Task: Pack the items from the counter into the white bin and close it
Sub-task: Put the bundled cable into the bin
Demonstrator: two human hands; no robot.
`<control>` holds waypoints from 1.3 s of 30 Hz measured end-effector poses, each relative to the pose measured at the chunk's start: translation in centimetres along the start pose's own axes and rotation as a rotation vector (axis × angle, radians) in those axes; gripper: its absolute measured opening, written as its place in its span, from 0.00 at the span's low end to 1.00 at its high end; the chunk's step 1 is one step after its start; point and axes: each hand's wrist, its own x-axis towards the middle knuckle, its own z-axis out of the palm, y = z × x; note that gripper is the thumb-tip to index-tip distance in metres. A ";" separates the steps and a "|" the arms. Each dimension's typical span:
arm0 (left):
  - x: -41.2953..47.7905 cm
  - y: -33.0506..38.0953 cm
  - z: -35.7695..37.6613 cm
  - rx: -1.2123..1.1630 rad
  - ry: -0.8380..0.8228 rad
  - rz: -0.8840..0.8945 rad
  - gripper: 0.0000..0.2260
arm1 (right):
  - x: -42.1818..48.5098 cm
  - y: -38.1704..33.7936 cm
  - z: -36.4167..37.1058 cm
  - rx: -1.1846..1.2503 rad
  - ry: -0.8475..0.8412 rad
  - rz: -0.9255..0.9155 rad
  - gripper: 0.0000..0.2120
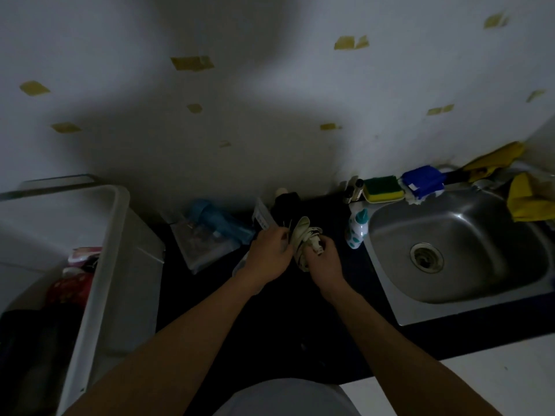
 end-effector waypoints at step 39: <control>-12.6 -10.4 -26.9 -0.897 0.297 -0.252 0.24 | -11.2 -14.2 22.4 -0.097 -0.387 -0.492 0.10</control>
